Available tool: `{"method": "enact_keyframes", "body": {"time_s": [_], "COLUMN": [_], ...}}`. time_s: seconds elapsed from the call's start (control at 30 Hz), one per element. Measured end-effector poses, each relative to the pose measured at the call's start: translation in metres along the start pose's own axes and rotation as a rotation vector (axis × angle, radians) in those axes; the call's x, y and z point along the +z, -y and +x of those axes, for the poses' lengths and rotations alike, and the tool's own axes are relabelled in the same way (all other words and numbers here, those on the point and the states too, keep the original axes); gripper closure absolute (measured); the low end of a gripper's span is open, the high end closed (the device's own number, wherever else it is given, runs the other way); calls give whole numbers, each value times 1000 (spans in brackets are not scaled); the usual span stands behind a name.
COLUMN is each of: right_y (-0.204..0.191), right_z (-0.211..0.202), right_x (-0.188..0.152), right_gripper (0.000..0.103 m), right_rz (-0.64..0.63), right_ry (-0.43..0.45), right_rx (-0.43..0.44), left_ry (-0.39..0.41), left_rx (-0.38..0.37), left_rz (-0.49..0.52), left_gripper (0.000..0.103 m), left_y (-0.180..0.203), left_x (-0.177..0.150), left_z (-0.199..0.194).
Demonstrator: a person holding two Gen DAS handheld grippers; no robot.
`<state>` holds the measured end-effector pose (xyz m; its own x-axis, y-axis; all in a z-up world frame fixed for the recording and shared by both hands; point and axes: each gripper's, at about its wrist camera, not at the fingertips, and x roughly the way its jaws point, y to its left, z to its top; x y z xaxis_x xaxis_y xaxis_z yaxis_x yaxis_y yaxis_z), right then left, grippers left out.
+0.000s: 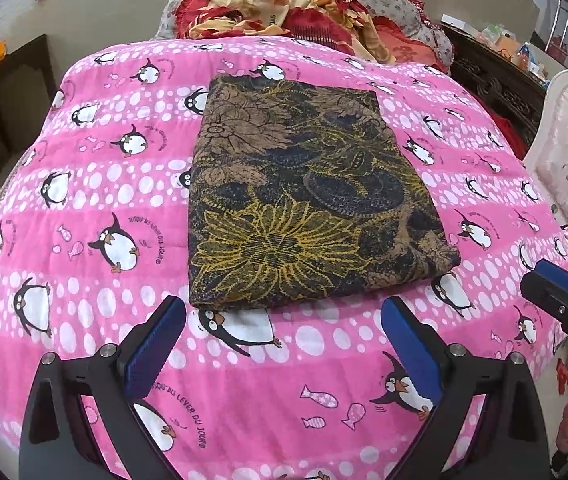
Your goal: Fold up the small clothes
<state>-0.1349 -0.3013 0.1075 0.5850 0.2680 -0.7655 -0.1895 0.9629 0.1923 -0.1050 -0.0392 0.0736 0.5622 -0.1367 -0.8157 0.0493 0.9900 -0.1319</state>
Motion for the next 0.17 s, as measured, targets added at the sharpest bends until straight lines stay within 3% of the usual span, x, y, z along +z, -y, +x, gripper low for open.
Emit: {"method": "enact_keyframes", "body": {"time_s": [0.17], "right_y": [2], "right_z": [1], "right_x": [-1], "right_gripper": [32], "right_rz": [5], "right_ry": [-2], "right_rx": [-3], "left_ry": [5], "left_rx": [-11], "left_rz": [-11], "left_gripper": [20], "left_y": [-1], "left_x": [-1], "left_z": [0]}}
